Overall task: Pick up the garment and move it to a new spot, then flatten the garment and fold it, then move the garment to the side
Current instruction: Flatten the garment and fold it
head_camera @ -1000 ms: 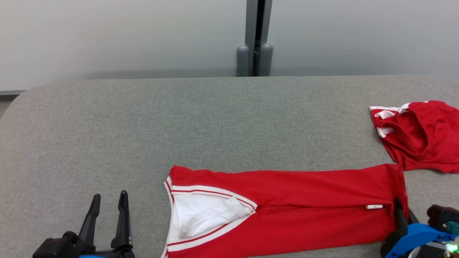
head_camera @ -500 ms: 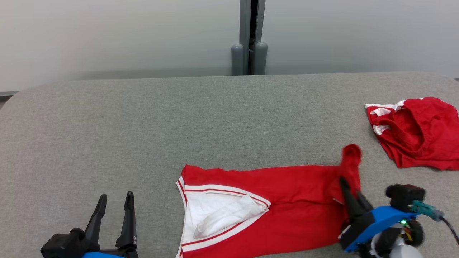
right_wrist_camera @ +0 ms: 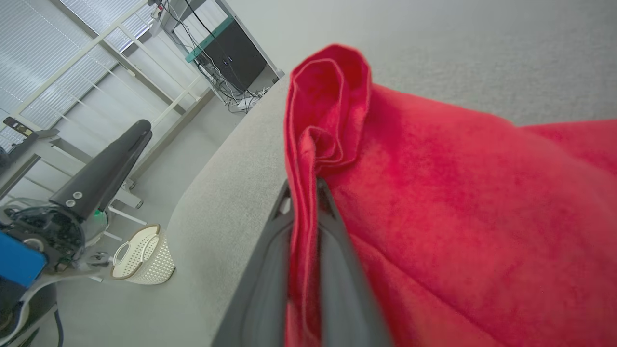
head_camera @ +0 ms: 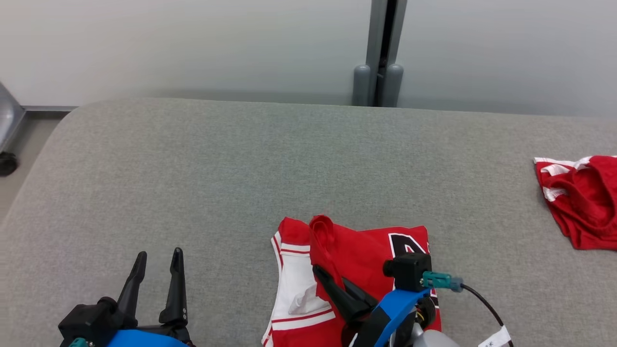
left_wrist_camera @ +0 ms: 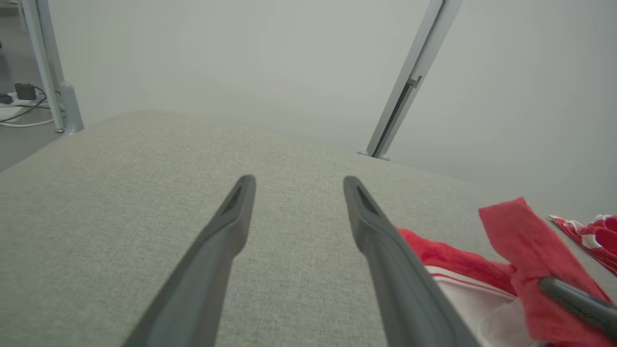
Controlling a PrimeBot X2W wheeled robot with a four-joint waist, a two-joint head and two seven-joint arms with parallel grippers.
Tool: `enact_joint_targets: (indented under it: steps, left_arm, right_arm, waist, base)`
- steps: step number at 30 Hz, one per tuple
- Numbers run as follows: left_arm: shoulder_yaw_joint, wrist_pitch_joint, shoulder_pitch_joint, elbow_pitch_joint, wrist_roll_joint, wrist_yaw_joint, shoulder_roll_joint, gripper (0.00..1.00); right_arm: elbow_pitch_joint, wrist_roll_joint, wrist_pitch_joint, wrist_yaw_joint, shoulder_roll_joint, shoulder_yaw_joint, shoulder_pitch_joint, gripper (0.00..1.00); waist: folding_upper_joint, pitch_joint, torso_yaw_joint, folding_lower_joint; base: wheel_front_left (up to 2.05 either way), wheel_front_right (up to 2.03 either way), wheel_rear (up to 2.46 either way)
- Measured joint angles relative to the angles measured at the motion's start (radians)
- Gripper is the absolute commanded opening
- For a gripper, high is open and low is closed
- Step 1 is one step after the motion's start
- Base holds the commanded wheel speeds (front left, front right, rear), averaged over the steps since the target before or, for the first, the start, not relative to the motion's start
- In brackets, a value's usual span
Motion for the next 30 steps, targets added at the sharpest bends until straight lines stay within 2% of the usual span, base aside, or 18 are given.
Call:
enact_joint_targets:
  steps: [9, 10, 11, 12, 17, 21, 26, 30]
  left_arm:
    - [-0.010, -0.001, -0.001, 0.011, 0.001, -0.002, -0.005, 1.00]
    - [-0.012, -0.001, -0.001, 0.012, 0.001, -0.002, -0.006, 1.00]
    - [-0.013, -0.001, -0.001, 0.013, 0.001, -0.002, -0.007, 1.00]
    - [-0.013, -0.001, -0.001, 0.014, 0.001, -0.001, -0.008, 1.00]
    - [-0.016, -0.005, -0.004, 0.017, 0.001, -0.001, -0.013, 1.00]
    - [-0.018, -0.008, -0.004, 0.020, 0.001, -0.001, -0.017, 1.00]
    - [-0.022, -0.010, -0.015, 0.019, 0.006, -0.005, -0.019, 1.00]
    - [-0.023, -0.014, -0.034, 0.017, 0.024, -0.005, -0.018, 1.00]
  right_arm:
    - [0.197, 0.112, -0.080, 0.000, 0.000, 0.128, -0.119, 0.00]
    - [0.216, 0.123, -0.081, 0.000, -0.001, 0.143, -0.131, 0.05]
    - [0.225, 0.139, -0.083, 0.000, -0.002, 0.163, -0.141, 0.32]
    - [0.225, 0.160, -0.090, 0.000, -0.002, 0.186, -0.151, 1.00]
    - [0.198, 0.296, -0.117, 0.000, 0.000, 0.278, -0.192, 1.00]
    - [0.242, 0.291, -0.171, 0.000, 0.001, 0.306, -0.247, 1.00]
    - [0.364, 0.117, -0.227, 0.000, 0.000, 0.233, -0.317, 1.00]
    - [0.394, -0.056, -0.233, 0.000, 0.000, 0.044, -0.324, 1.00]
  waist:
    - [-0.0001, -0.009, 0.044, 0.0000]
    - [0.0000, -0.009, 0.046, 0.0000]
    - [0.0000, -0.009, 0.048, 0.0000]
    - [0.0000, -0.009, 0.049, 0.0000]
    - [0.0000, -0.008, 0.047, 0.0000]
    - [0.0000, -0.007, 0.038, 0.0000]
    - [0.0000, -0.007, 0.018, 0.0000]
    - [-0.0001, -0.013, 0.000, 0.0000]
  base:
    - [0.00, 0.00, 0.00]
    - [0.00, 0.00, 0.00]
    - [0.00, 0.00, 0.00]
    - [0.00, 0.00, 0.00]
    - [0.00, 0.00, 0.00]
    - [0.00, 0.00, 0.00]
    - [0.00, 0.00, 0.00]
    - [0.00, 0.00, 0.00]
